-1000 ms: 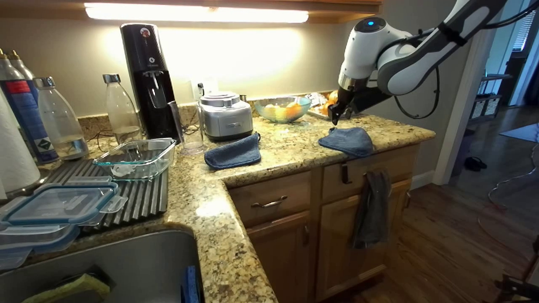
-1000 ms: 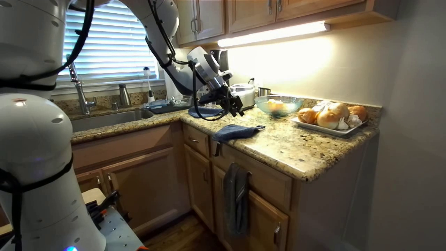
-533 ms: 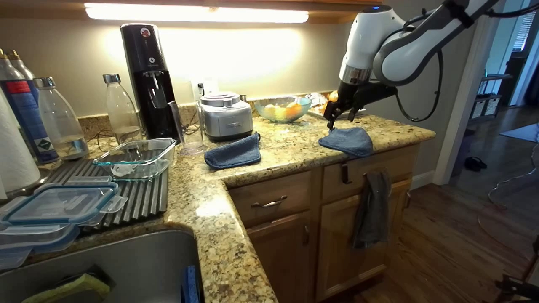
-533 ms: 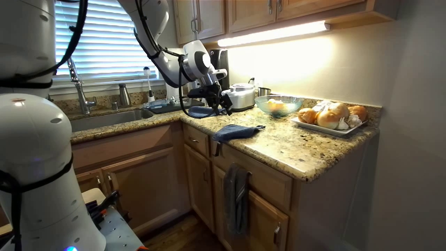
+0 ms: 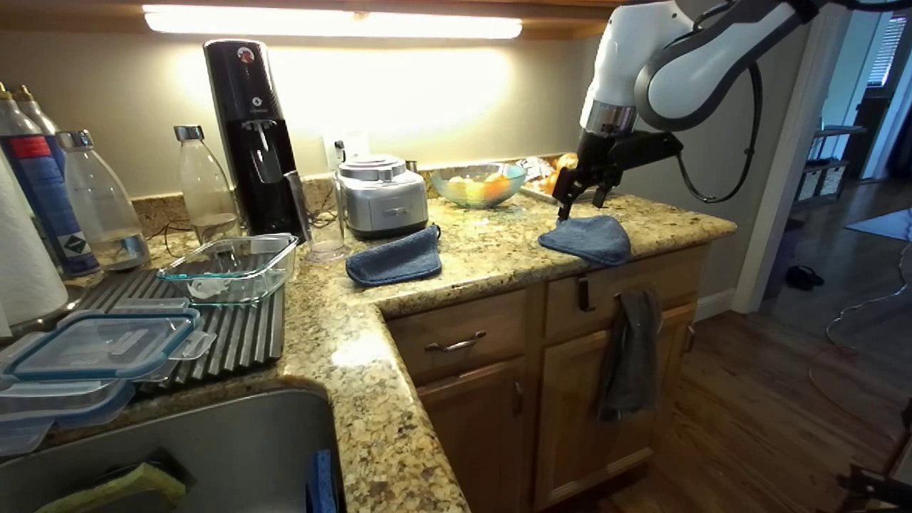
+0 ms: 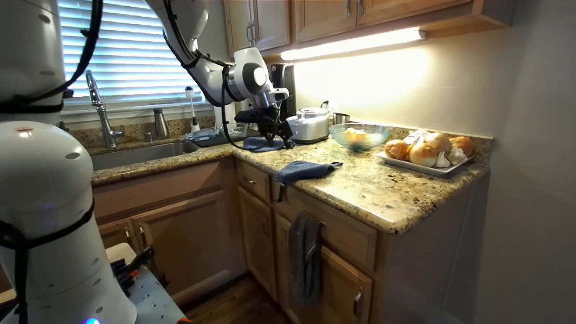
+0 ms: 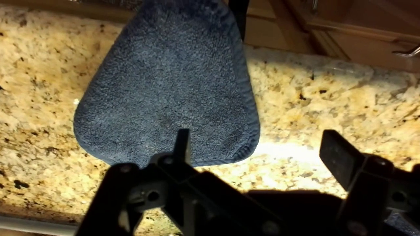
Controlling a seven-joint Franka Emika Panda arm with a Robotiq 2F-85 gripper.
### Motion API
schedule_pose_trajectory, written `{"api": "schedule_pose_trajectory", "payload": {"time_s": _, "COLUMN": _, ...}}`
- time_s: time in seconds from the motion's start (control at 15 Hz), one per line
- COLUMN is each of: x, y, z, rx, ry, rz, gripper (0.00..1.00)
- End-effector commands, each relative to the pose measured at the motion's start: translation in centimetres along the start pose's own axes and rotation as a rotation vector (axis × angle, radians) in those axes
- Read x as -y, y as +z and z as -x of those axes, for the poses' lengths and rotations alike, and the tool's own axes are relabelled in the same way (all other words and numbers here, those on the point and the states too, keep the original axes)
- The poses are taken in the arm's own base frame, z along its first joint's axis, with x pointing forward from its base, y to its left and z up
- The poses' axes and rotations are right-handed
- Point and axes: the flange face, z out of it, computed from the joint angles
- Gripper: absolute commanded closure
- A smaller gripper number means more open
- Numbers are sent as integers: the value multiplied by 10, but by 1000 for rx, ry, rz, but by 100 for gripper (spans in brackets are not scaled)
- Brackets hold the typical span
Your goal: Take the blue towel hanging to the drawer and put it on the counter
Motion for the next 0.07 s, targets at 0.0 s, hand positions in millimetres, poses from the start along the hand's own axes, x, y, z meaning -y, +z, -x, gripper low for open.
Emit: {"api": "schedule_pose_trajectory", "payload": {"time_s": 0.0, "x": 0, "y": 0, "z": 0, "rx": 2, "ry": -1, "rz": -1, "gripper": 0}}
